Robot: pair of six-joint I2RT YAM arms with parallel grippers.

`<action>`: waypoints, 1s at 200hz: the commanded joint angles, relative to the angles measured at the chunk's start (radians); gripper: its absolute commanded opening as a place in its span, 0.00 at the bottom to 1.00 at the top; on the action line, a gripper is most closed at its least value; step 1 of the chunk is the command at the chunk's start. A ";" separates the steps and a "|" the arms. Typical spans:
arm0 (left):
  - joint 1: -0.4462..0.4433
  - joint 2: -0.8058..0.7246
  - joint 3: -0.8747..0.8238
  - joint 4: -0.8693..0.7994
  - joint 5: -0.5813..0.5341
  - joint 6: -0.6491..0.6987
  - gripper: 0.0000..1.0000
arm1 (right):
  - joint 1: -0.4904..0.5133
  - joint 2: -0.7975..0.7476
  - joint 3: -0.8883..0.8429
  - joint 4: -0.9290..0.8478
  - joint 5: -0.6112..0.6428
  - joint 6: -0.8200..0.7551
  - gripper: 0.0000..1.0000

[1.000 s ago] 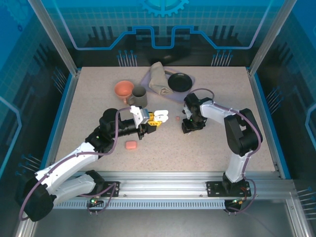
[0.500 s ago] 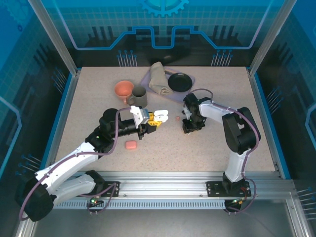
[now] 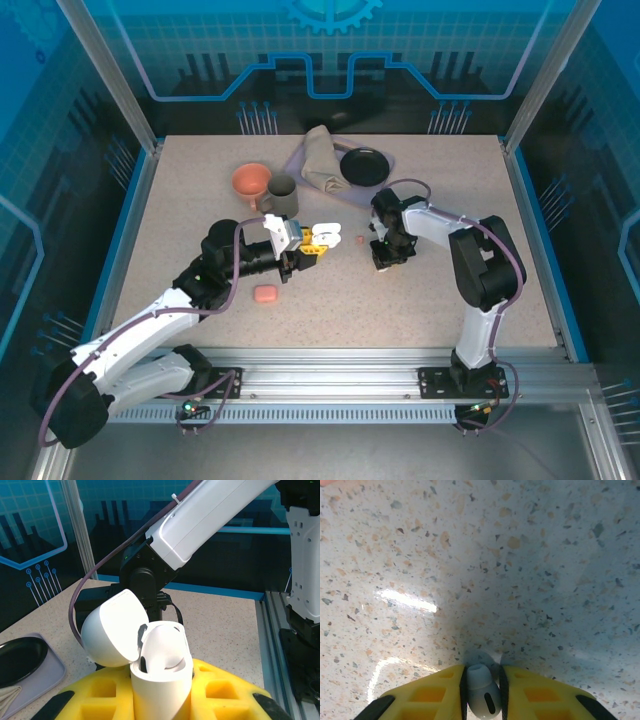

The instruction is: Insert the wireless bluetooth earbuds into the charging case

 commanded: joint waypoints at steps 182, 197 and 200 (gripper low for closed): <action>-0.008 0.069 0.024 0.067 -0.039 -0.179 0.00 | 0.096 -0.840 -0.321 0.362 0.126 -0.340 0.24; -0.007 0.086 0.048 0.043 -0.039 -0.199 0.00 | 0.132 -0.910 -0.331 0.394 0.151 -0.395 0.24; -0.009 0.089 0.051 0.039 -0.039 -0.202 0.00 | 0.139 -0.920 -0.331 0.400 0.157 -0.405 0.24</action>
